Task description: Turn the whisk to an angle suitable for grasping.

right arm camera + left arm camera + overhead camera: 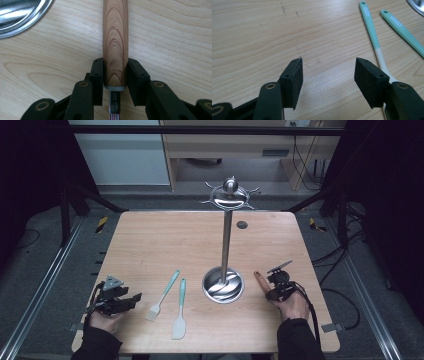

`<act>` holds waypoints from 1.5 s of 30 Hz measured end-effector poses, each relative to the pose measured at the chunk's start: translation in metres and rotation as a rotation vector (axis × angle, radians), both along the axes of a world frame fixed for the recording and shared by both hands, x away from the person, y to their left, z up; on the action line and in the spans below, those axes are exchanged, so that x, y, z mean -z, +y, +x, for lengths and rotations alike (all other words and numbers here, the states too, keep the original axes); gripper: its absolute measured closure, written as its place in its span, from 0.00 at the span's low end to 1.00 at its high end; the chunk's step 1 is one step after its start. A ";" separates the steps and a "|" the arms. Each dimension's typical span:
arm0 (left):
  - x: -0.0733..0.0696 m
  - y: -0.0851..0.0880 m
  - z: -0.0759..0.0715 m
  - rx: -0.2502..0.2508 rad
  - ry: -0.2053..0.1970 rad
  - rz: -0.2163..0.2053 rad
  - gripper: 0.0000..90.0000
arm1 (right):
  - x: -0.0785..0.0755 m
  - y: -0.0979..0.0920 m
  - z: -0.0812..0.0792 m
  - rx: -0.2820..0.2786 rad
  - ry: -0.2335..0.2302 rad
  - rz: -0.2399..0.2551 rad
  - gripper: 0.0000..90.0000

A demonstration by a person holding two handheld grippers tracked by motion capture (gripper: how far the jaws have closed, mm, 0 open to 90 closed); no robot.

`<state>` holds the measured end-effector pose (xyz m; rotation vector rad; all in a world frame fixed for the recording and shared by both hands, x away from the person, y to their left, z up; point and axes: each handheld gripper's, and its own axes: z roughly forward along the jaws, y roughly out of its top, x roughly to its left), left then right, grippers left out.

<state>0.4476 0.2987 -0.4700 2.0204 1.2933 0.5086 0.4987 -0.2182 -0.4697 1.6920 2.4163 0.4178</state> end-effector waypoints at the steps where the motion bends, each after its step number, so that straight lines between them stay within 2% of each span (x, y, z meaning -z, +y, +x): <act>1: 0.000 0.000 0.000 0.000 0.000 0.000 0.44 | 0.000 0.000 0.000 0.007 0.003 0.004 0.76; 8: 0.000 0.001 0.000 -0.002 -0.001 -0.004 0.44 | -0.002 0.001 0.000 0.012 0.009 0.021 0.77; 14: 0.000 0.000 0.000 -0.001 -0.001 -0.004 0.44 | -0.018 0.001 -0.007 0.004 -0.075 0.052 0.77; 15: 0.000 0.000 0.000 -0.001 -0.001 -0.004 0.44 | -0.018 0.001 -0.007 0.004 -0.075 0.052 0.77; 17: 0.000 0.000 0.000 0.000 -0.002 -0.003 0.44 | -0.026 -0.001 -0.011 0.005 -0.122 0.077 0.77; 20: 0.000 0.000 0.000 0.000 -0.003 -0.003 0.44 | -0.034 -0.003 -0.015 0.010 -0.161 0.097 0.77; 21: 0.000 0.000 0.000 0.000 -0.003 -0.003 0.44 | -0.034 -0.003 -0.015 0.010 -0.161 0.097 0.77; 22: 0.000 0.000 0.000 0.001 -0.002 -0.003 0.44 | -0.039 -0.005 -0.017 0.010 -0.186 0.116 0.77; 26: 0.000 0.000 0.000 0.000 -0.002 -0.003 0.44 | -0.049 -0.007 -0.021 -0.001 -0.236 0.139 0.77; 32: 0.000 0.000 0.000 0.000 -0.001 -0.006 0.44 | -0.061 -0.010 -0.026 -0.001 -0.286 0.167 0.77; 45: 0.000 0.000 0.000 0.000 -0.001 -0.006 0.44 | -0.082 -0.010 -0.035 -0.018 -0.363 0.214 0.77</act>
